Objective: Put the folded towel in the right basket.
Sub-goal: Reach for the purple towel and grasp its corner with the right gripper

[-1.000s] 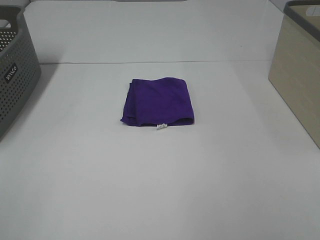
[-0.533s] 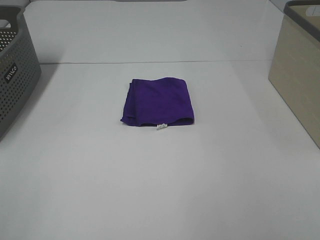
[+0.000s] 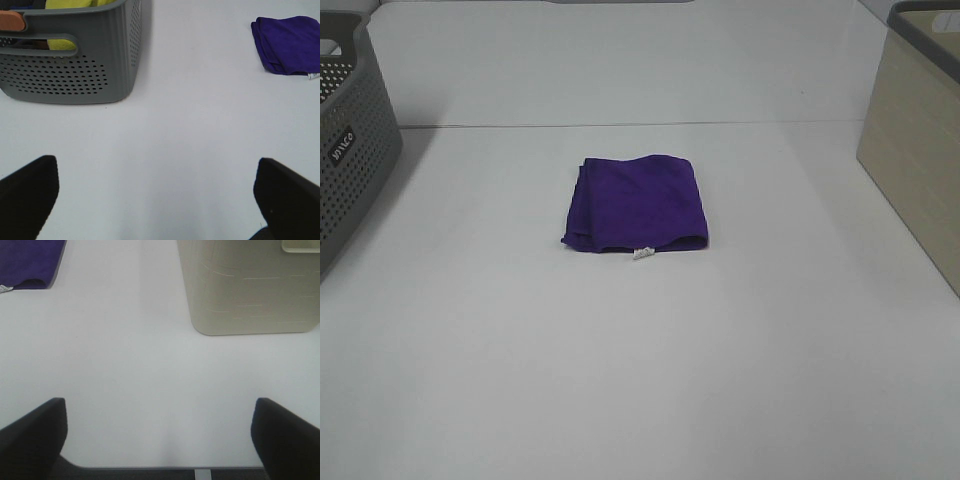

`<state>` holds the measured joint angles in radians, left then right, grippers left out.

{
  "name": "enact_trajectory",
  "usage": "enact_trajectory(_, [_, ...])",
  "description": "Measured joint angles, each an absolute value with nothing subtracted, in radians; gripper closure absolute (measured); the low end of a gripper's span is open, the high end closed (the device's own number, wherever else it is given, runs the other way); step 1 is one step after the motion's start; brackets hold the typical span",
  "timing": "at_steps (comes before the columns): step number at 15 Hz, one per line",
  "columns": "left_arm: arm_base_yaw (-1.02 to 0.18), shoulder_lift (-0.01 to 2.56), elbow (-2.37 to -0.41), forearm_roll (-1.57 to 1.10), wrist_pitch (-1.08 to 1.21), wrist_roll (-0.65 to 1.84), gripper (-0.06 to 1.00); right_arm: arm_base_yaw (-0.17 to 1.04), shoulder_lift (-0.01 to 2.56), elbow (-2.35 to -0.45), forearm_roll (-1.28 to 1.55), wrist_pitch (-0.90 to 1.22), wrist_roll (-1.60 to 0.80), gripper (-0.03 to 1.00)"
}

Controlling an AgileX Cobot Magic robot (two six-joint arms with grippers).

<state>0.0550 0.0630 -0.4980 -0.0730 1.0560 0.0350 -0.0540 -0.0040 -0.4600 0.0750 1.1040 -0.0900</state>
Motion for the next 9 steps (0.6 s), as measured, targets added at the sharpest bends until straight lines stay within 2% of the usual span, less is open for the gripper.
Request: enact_trajectory(9, [0.047,0.063,-0.498,-0.073,1.056,0.039,-0.05,-0.054,-0.004,-0.46,0.075,1.104,-0.09,0.01])
